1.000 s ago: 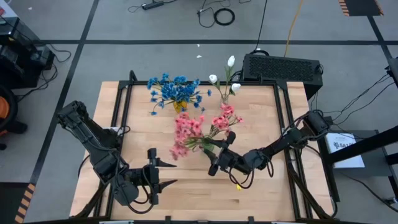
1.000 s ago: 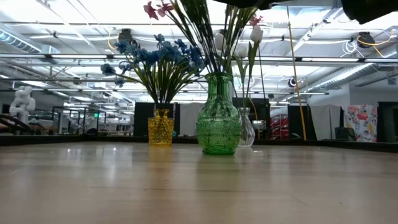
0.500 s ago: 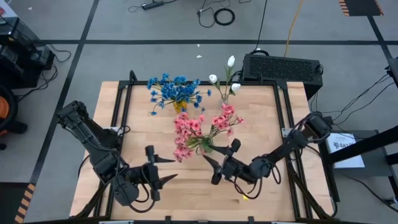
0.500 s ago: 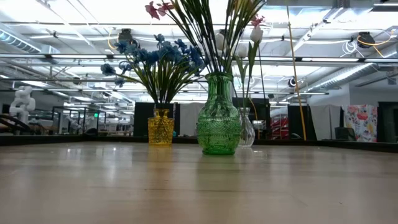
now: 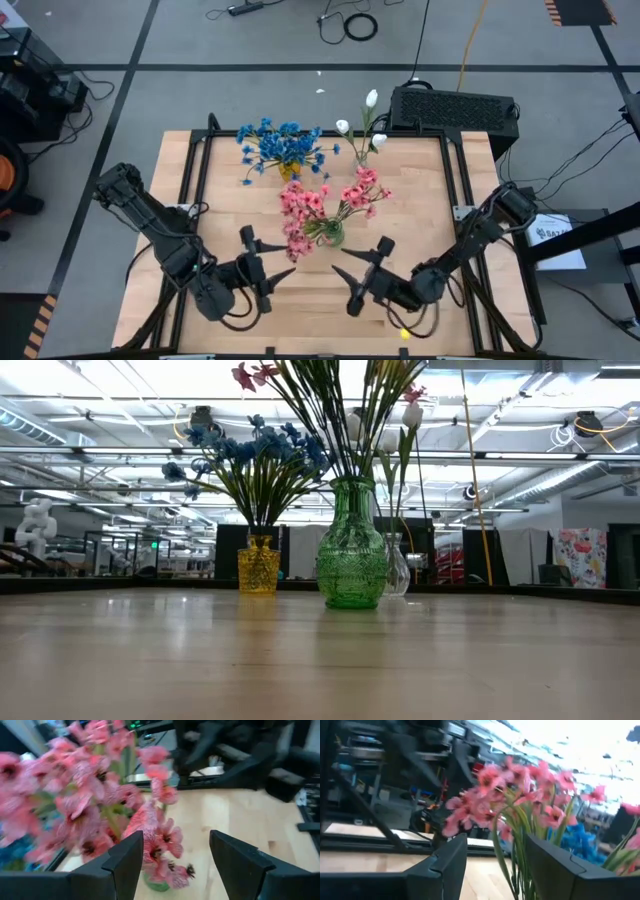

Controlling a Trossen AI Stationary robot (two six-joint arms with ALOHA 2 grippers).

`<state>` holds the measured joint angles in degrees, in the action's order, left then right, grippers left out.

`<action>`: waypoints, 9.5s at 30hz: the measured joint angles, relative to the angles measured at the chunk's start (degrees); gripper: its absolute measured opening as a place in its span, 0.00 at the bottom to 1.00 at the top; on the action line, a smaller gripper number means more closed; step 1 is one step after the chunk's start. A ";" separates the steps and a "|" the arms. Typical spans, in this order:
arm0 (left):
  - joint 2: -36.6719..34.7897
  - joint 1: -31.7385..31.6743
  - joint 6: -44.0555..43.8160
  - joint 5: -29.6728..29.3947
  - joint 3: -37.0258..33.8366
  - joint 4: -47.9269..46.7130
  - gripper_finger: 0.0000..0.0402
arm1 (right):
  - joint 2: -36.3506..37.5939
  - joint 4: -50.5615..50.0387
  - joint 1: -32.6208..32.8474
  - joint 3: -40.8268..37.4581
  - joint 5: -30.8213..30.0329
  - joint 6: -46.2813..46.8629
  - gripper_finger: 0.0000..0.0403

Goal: Sort flowers into vase by color
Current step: Put the pink flower into the green vase, then adjust the pink flowers in the green vase

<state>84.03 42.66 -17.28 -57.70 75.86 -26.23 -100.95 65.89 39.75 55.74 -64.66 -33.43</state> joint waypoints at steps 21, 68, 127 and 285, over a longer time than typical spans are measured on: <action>-1.31 7.79 11.75 0.49 0.43 7.49 0.58 | 0.02 -32.02 -11.08 9.69 1.99 17.06 0.43; -1.33 8.01 10.08 0.38 0.47 4.23 0.58 | 2.14 -23.26 -3.04 9.71 -15.13 1.31 0.00; -1.35 8.01 8.55 2.39 0.47 3.34 0.58 | 9.43 -21.11 5.69 9.64 -25.38 -6.15 0.50; 8.27 -8.02 22.27 9.16 -3.68 25.09 0.97 | 11.39 -40.37 12.69 9.62 -19.27 -1.56 0.66</action>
<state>92.30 34.64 5.00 -48.54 72.18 -1.14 -89.56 25.52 52.44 65.36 -83.94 -34.98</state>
